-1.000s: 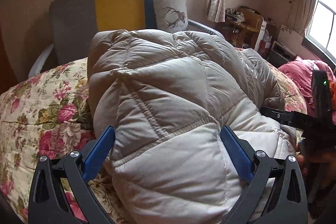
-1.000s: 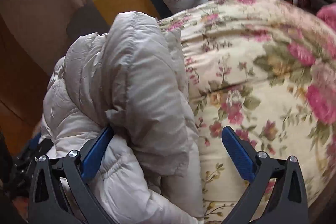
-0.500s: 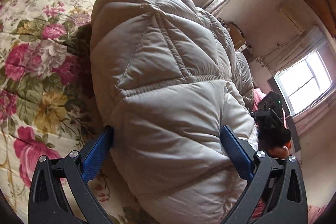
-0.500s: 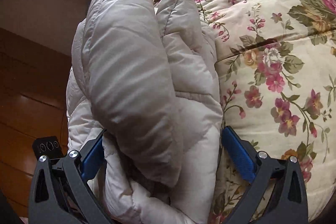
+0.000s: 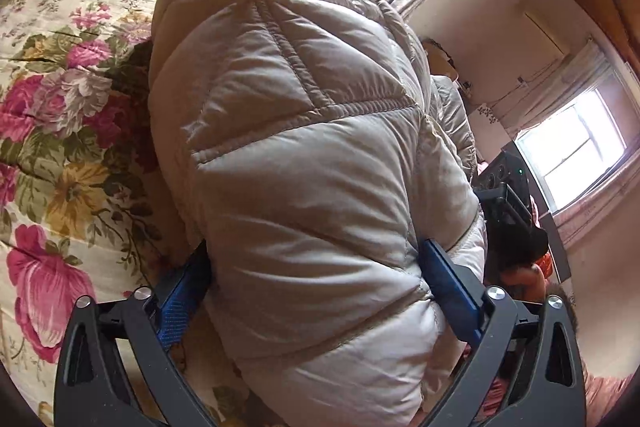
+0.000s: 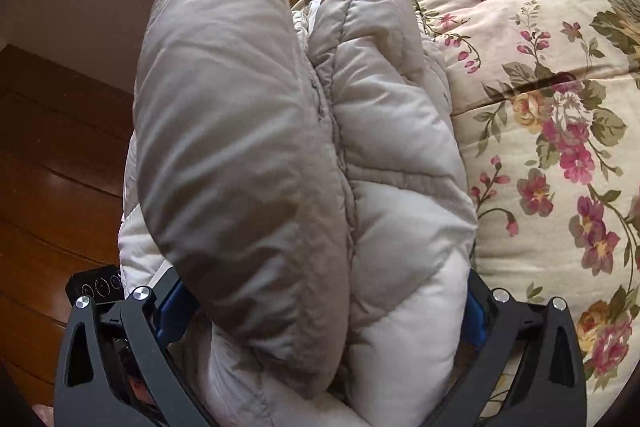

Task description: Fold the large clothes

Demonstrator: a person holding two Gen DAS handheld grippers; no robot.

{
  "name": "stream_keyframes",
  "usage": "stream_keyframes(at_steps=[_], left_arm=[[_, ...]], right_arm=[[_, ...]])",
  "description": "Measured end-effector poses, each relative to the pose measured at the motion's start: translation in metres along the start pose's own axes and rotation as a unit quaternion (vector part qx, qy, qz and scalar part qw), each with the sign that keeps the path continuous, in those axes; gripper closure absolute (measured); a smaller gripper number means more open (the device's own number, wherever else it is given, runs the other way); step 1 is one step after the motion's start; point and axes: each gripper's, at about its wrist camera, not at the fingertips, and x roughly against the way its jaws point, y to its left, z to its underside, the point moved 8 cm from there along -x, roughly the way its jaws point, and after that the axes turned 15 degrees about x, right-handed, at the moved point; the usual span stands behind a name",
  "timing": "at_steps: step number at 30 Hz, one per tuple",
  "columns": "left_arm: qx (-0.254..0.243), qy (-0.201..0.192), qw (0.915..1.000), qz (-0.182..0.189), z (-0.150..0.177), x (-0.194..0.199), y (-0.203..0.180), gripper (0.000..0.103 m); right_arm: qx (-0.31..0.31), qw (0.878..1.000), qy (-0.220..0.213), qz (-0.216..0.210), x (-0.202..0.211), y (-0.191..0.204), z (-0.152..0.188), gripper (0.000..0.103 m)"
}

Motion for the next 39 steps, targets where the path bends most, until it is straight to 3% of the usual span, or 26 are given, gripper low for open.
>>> stream_keyframes(at_steps=[6,12,20,30,35,37,39], left_arm=[[-0.069,-0.036,0.9965,-0.031,-0.004,0.017,-0.011,0.031],[-0.066,-0.063,0.9952,-0.035,-0.021,0.034,-0.002,0.036],[-0.042,-0.136,0.9877,-0.064,-0.052,0.083,0.041,0.037],[0.006,-0.221,0.968,-0.119,-0.117,0.155,0.117,0.038],[0.018,-0.236,0.9597,-0.151,-0.143,0.166,0.15,0.037],[0.015,-0.241,0.9561,-0.166,-0.151,0.159,0.158,0.031],[0.0,-0.242,0.9525,-0.185,-0.15,0.152,0.165,0.022]], right_arm=[[0.0,0.999,-0.037,-0.006,0.007,0.015,0.004,0.023],[0.021,0.998,-0.065,-0.014,0.003,0.05,0.008,0.027],[0.062,0.993,-0.09,-0.055,-0.047,0.105,-0.004,0.029],[0.136,0.984,-0.073,-0.094,-0.154,0.185,-0.056,0.029],[0.161,0.982,-0.074,-0.063,-0.199,0.207,-0.076,0.029],[0.156,0.984,-0.078,-0.042,-0.215,0.207,-0.08,0.026],[0.15,0.985,-0.083,-0.018,-0.223,0.198,-0.08,0.016]])
